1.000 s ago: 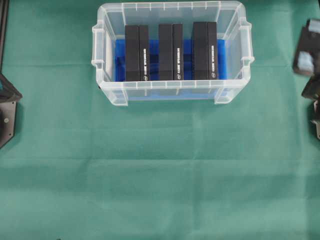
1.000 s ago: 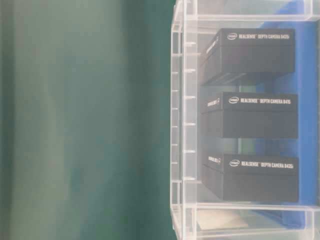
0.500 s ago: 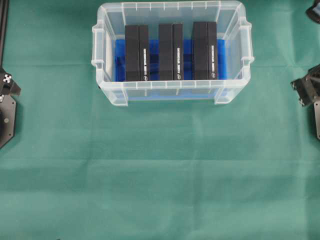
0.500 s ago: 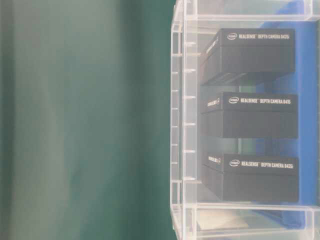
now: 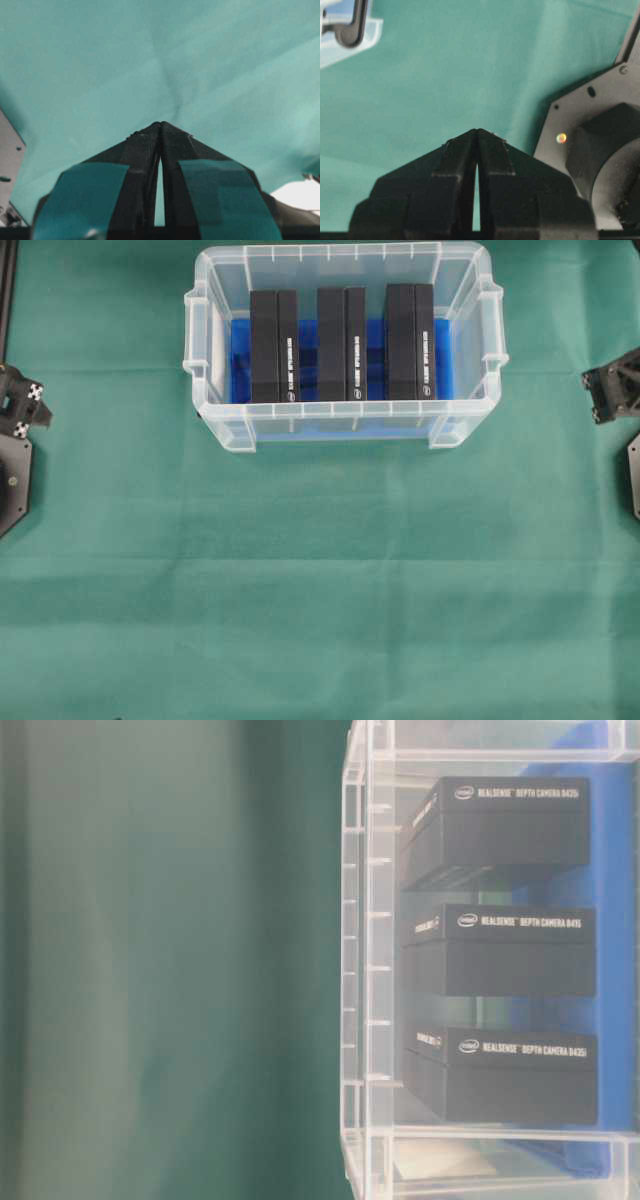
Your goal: Take out the box from the case.
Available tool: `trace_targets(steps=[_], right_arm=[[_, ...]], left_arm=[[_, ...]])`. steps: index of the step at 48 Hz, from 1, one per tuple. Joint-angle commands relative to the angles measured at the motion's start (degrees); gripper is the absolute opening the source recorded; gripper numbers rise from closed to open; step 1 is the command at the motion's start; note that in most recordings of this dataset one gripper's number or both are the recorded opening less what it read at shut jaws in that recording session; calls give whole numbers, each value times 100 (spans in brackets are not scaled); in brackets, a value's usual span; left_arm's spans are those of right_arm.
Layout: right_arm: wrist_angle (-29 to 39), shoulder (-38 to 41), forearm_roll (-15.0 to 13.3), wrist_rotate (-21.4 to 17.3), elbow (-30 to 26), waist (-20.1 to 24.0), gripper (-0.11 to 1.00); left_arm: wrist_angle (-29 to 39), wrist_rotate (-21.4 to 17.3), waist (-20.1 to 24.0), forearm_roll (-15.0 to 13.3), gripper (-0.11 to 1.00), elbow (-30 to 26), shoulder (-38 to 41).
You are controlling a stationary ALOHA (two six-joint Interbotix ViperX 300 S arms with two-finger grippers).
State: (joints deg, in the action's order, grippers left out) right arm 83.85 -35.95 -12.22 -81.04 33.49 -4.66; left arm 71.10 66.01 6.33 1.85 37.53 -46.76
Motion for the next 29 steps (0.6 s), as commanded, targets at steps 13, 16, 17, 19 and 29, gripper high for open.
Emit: trace_targets(steps=[13, 16, 17, 19, 29], right_arm=[[-413, 97, -35, 1002, -167, -1204, 0], [-475, 123, -35, 1151, -185, -1415, 0], [-510, 141, -35, 1204, -193, -1485, 0], [-571, 167, -26, 1327, -202, -1635, 0], [-844, 281, 97, 1635, -264, -2039, 0]], left_arm=[[35, -1046, 1266, 35, 2, -229, 167], [44, -1230, 1450, 35, 3, -299, 272], [44, -1292, 1512, 35, 3, -325, 316], [44, -1406, 1608, 35, 4, -378, 396], [44, -1767, 1969, 35, 14, -571, 738]])
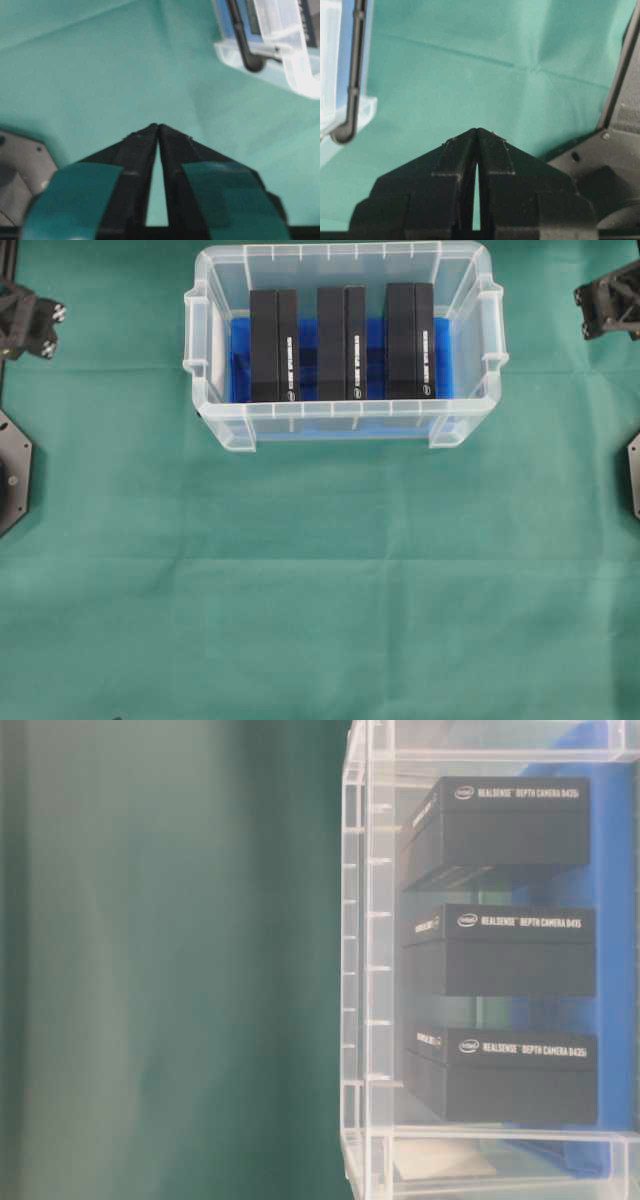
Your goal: Take out the box from the case.
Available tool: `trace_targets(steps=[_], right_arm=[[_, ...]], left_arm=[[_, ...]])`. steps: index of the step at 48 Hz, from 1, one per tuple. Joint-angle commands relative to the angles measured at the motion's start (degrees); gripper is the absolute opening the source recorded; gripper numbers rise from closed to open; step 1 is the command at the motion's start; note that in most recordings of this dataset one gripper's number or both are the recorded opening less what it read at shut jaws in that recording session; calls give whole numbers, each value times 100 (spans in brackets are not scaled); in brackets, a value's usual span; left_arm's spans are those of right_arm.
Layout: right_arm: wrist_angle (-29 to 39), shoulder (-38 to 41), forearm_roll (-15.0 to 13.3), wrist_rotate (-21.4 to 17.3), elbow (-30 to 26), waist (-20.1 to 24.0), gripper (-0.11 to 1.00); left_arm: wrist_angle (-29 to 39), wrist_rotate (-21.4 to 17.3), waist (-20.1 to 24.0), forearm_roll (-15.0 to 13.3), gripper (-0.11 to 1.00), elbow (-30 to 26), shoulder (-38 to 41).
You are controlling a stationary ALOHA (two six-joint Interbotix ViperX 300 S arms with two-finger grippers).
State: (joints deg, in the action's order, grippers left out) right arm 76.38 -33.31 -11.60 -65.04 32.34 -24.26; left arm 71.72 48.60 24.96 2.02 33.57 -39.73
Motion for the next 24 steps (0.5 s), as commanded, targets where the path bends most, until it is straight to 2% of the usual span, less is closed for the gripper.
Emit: trace_targets(steps=[1, 9, 20, 24], right_arm=[[-123, 26, 44, 35, -149, -97, 0], [-149, 70, 44, 35, -149, -114, 0], [-149, 62, 44, 79, -62, -237, 0], [-167, 62, 26, 141, -26, -255, 0]], left_arm=[[-18, -26, 123, 18, 16, -176, 53], [35, -9, 167, 18, 33, -158, 26], [176, 18, 167, 18, 82, -158, 9], [176, 18, 167, 18, 93, -158, 9]])
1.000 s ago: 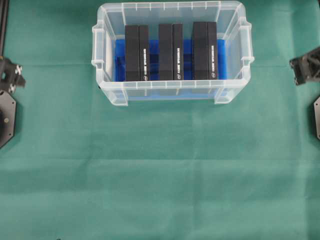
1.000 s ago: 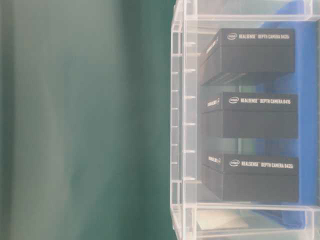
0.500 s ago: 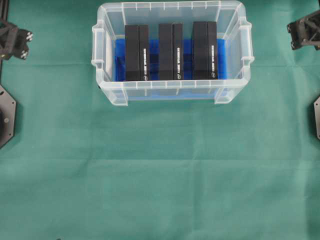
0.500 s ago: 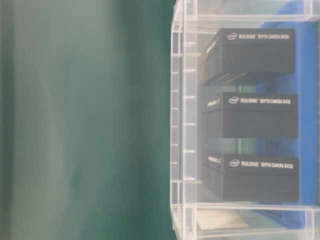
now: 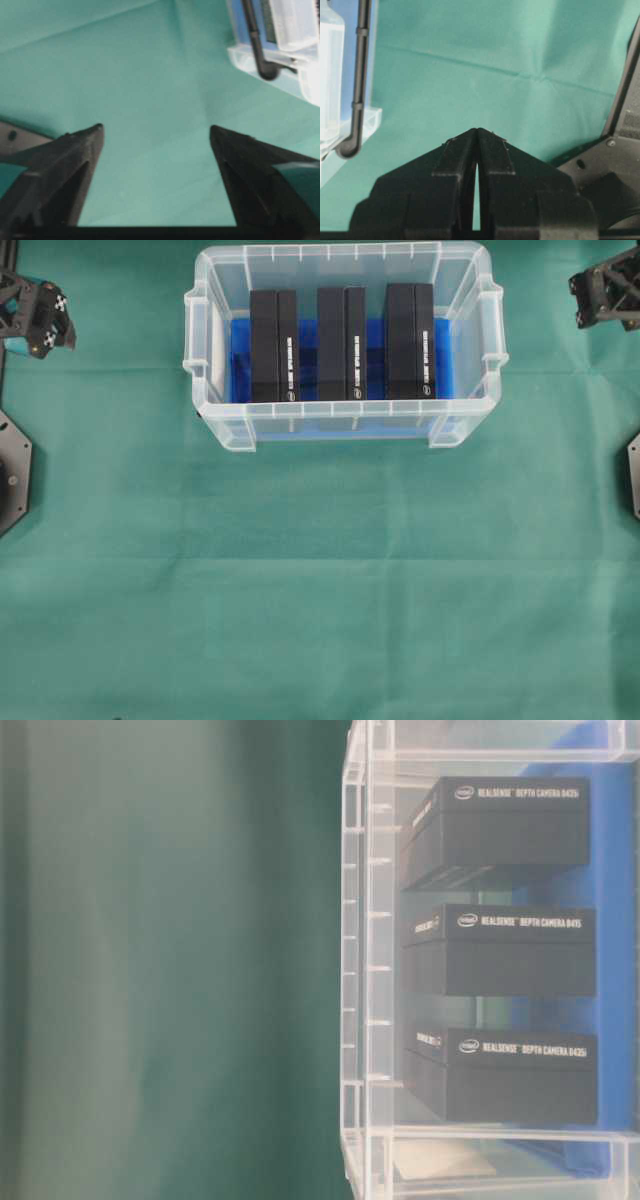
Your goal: Take out the box from the case.
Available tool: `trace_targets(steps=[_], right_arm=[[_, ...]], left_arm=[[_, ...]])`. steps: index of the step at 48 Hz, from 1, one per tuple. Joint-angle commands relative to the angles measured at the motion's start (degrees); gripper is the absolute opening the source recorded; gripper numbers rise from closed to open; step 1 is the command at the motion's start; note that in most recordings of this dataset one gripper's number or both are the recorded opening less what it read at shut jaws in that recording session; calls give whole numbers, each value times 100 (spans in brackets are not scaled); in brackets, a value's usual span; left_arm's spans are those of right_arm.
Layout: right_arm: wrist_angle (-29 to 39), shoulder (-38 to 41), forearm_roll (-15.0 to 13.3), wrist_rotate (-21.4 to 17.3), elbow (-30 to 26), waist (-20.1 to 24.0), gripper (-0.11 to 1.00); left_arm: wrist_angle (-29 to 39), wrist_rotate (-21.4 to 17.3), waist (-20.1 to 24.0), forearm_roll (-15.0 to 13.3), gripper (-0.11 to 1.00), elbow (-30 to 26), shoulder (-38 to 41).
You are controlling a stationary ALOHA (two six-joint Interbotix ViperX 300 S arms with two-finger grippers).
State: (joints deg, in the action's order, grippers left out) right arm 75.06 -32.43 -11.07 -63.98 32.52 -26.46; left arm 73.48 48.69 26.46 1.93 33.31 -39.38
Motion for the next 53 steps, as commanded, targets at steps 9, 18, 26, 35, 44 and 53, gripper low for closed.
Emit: trace_targets(steps=[9, 18, 26, 35, 44, 53], right_arm=[[-62, -26, -26, 88, 9, -97, 0], [-193, -44, -18, 114, 79, -158, 0], [-343, -88, -35, 114, 123, -167, 0], [-387, -114, -149, 114, 185, -167, 1], [-369, -114, -167, 97, 202, -167, 26], [-229, -123, -149, 62, 193, -167, 81]], left_arm=[[0, 26, 26, 26, 96, -132, -26], [-18, 26, 26, 18, 96, -123, -35], [-18, 44, 26, 26, 96, -123, -35], [-35, 158, 18, 26, 96, -123, -35], [-35, 193, 26, 26, 96, -123, -35], [-35, 202, 18, 26, 96, -123, -35]])
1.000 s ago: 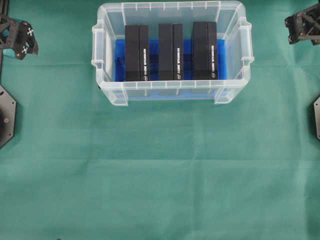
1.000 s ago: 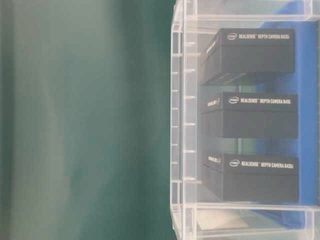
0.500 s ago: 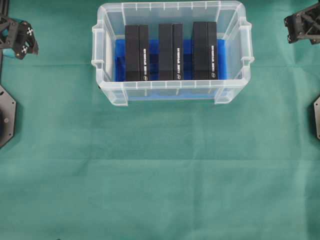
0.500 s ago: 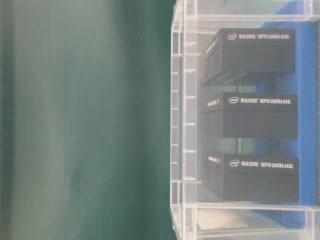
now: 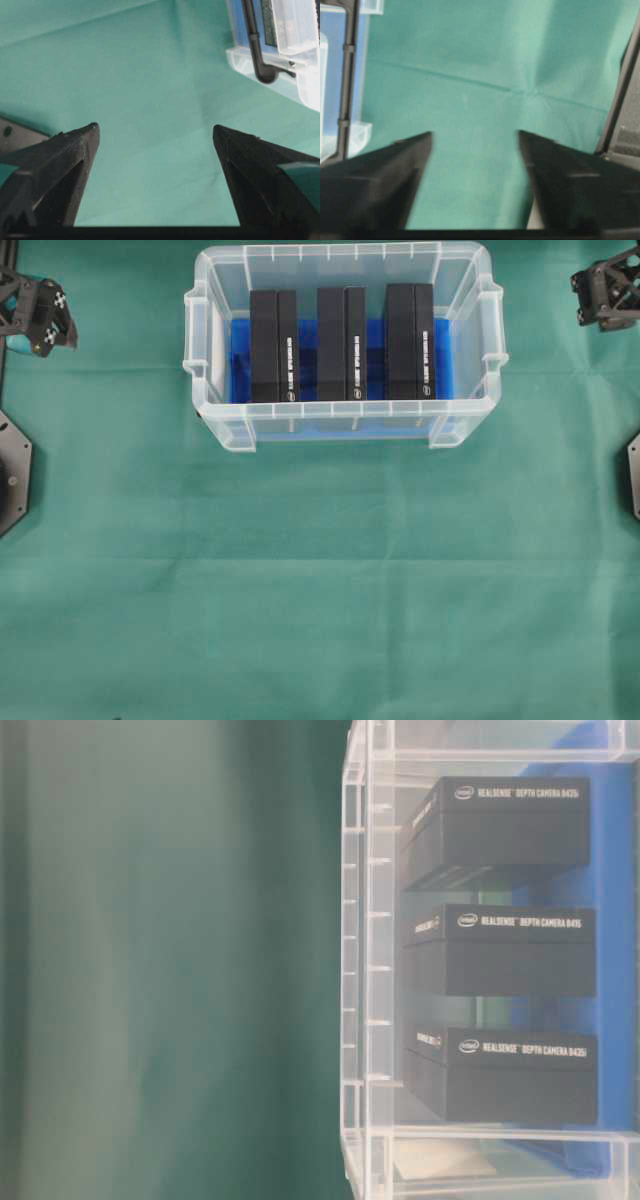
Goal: Take out the box from the case.
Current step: 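Move the right gripper over the middle pair of black boxes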
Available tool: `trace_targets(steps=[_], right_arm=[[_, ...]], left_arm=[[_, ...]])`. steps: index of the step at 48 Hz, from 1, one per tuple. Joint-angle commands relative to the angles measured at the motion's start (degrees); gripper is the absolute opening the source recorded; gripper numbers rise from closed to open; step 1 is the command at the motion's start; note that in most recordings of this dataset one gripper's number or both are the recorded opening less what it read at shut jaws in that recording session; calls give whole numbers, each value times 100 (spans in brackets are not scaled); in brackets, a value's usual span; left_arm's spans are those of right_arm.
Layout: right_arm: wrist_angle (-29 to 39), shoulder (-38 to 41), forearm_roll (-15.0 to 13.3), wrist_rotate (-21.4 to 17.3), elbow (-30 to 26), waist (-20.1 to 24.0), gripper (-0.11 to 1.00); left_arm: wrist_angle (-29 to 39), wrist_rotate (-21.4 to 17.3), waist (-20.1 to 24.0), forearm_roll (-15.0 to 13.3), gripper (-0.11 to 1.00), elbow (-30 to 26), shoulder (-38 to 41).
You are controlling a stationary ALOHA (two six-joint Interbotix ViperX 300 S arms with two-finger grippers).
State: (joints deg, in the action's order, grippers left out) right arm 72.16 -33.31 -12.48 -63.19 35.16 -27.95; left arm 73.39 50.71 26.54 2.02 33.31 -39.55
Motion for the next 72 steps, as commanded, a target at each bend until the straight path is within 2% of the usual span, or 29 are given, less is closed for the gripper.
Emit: trace_targets(steps=[1, 4, 6, 13, 31, 39, 72], right_arm=[[88, -35, 0, -18, -70, -18, 85], [167, -26, 9, -35, -70, -18, 94], [220, -35, 35, -44, -70, -18, 95], [334, -26, 123, -79, -97, -18, 95], [334, -9, 132, -343, -167, 9, 95], [334, 105, 123, -448, -369, 26, 95], [193, 536, 158, -475, -712, 158, 95]], left_arm=[[-26, 0, 18, 9, 96, -123, -18], [-26, 0, 9, 18, 96, -123, -18], [-26, 0, 9, 18, 96, -123, -18], [-26, 9, 18, 9, 96, -123, -18], [-26, 211, 18, 0, 96, -123, -18], [-26, 229, 9, 0, 95, -123, -18], [-26, 510, 9, -18, 95, -141, 18]])
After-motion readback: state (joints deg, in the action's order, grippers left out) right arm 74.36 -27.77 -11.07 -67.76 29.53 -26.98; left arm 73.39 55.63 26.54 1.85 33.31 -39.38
